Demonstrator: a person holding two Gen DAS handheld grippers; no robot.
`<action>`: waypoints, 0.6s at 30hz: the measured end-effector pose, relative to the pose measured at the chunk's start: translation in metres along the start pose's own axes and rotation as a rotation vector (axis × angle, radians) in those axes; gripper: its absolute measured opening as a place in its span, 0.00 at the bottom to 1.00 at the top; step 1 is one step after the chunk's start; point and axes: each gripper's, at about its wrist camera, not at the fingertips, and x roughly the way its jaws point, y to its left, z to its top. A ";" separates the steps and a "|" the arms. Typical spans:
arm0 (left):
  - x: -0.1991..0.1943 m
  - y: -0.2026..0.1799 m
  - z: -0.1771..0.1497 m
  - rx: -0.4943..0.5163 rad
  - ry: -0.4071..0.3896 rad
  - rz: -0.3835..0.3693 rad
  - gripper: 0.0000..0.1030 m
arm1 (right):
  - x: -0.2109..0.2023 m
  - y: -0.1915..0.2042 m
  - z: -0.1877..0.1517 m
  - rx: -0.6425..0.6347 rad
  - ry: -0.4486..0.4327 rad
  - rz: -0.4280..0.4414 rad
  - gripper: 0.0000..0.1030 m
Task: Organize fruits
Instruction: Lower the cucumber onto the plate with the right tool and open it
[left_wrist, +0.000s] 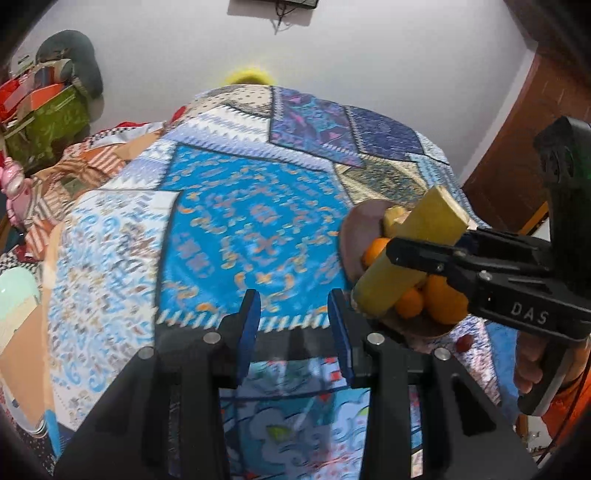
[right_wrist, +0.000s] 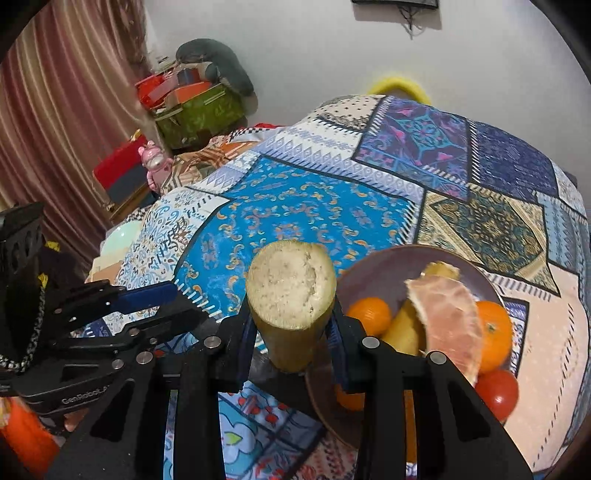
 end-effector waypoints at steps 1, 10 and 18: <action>0.003 -0.005 0.002 0.005 0.003 -0.013 0.36 | -0.003 -0.003 0.000 0.000 0.000 -0.004 0.31; 0.033 -0.034 0.009 0.043 0.039 -0.054 0.39 | 0.002 -0.026 -0.005 0.044 0.020 -0.018 0.31; 0.050 -0.039 0.014 0.049 0.055 -0.038 0.39 | 0.000 -0.033 -0.008 0.020 -0.001 -0.064 0.34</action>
